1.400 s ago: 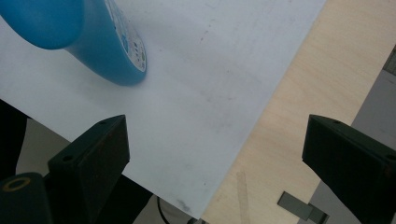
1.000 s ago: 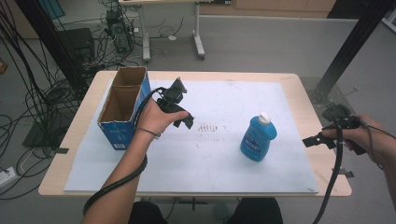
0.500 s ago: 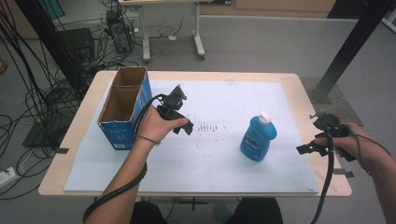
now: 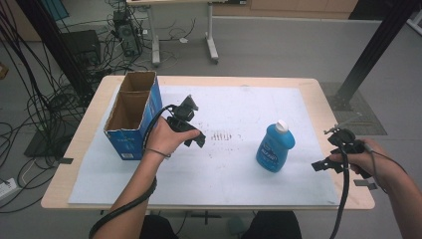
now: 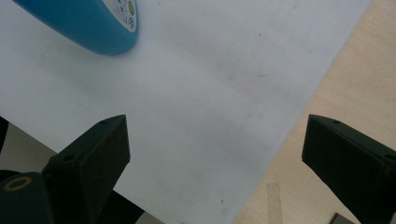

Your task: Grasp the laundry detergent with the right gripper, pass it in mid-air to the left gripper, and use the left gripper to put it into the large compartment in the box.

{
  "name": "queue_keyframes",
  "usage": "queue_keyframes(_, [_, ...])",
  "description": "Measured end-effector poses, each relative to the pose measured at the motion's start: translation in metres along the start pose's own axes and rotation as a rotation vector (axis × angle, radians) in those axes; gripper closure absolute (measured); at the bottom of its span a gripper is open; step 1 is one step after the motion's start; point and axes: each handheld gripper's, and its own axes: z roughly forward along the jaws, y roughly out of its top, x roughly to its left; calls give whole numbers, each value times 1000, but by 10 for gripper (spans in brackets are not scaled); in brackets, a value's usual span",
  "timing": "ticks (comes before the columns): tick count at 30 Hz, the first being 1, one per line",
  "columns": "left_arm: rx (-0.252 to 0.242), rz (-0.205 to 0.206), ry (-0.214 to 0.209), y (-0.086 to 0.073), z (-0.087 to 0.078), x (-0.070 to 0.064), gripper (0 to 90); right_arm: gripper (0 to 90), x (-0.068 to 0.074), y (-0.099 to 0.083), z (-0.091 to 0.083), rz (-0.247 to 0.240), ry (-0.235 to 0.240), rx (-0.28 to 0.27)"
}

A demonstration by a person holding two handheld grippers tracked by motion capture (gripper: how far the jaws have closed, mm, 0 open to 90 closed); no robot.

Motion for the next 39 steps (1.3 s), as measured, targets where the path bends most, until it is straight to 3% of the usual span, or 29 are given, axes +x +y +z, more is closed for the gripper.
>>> queue_keyframes(19, [8, -9, -9, -5, 7, 2, 121, 78, 19, -10, 19, -33, -3, 7])
queue_keyframes(39, [2, -13, -14, -13, 8, -1, 121, 77, 47, -13, 35, -80, 42, -13])
